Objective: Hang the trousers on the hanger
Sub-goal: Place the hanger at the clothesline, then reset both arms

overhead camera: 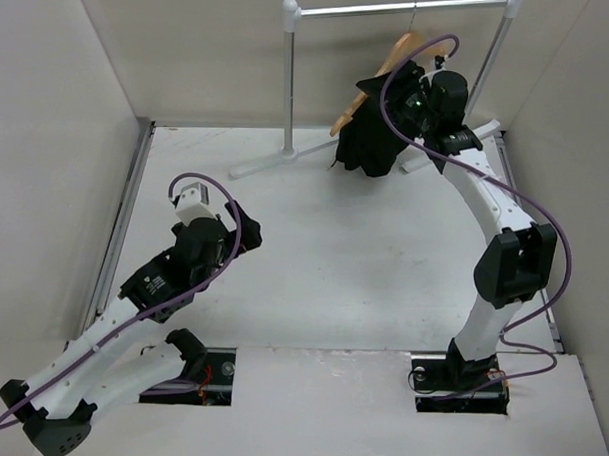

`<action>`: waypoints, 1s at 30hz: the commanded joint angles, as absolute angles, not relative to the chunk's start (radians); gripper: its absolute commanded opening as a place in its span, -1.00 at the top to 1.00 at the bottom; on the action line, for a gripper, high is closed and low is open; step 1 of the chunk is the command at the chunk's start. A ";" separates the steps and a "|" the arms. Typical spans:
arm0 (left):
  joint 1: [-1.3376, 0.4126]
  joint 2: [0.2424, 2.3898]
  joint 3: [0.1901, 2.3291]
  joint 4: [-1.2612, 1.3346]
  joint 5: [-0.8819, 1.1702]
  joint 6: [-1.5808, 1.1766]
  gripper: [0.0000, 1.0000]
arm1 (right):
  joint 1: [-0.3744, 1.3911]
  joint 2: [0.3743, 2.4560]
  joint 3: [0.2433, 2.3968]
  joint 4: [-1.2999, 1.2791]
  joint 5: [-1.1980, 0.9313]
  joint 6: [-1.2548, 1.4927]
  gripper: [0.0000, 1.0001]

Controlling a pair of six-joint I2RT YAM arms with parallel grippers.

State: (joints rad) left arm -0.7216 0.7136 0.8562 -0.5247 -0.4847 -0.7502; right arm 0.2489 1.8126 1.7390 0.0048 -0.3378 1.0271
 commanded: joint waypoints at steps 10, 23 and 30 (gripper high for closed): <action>-0.645 0.755 0.890 -0.532 -0.437 -0.750 -1.00 | 0.220 1.620 1.625 -0.063 -0.232 0.865 -1.00; -0.607 0.997 0.861 -0.519 -0.311 -0.744 -1.00 | 0.220 1.024 0.884 -0.300 0.112 0.673 -1.00; -0.639 1.081 0.821 -0.468 -0.262 -0.752 -1.00 | 0.246 0.824 0.657 -0.485 0.172 0.730 -1.00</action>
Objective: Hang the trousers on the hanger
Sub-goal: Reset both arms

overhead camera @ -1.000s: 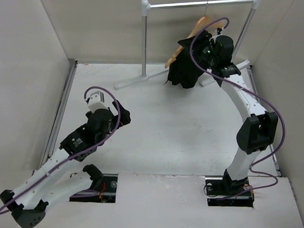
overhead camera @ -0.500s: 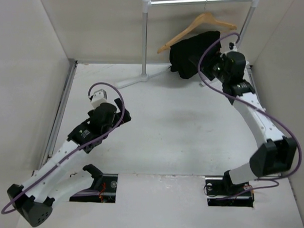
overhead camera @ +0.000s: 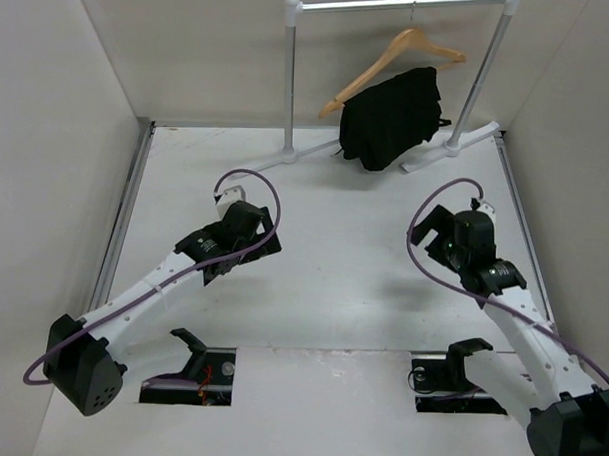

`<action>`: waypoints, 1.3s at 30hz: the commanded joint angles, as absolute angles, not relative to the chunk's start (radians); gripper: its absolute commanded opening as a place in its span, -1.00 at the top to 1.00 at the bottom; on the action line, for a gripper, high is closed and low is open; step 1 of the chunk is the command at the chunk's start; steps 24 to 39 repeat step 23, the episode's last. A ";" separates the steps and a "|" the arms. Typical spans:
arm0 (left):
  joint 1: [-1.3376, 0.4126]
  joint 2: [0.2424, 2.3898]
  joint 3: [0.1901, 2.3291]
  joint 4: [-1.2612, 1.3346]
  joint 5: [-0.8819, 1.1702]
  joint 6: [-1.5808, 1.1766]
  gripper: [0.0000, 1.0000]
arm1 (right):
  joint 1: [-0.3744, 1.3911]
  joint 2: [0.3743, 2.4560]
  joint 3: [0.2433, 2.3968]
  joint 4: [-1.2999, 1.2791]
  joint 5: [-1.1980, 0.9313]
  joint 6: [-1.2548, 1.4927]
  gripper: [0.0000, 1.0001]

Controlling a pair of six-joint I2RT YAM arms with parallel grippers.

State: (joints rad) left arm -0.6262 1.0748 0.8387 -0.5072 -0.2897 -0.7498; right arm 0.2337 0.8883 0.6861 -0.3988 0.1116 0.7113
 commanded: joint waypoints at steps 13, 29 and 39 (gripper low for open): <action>-0.714 1.193 0.802 -0.362 -0.183 -0.762 -1.00 | 0.199 0.781 0.626 -0.626 0.184 0.784 -1.00; -0.737 1.203 0.785 -0.351 -0.149 -0.756 -1.00 | 0.263 0.798 0.690 -0.710 0.250 0.842 -1.00; -0.737 1.203 0.785 -0.351 -0.149 -0.756 -1.00 | 0.263 0.798 0.690 -0.710 0.250 0.842 -1.00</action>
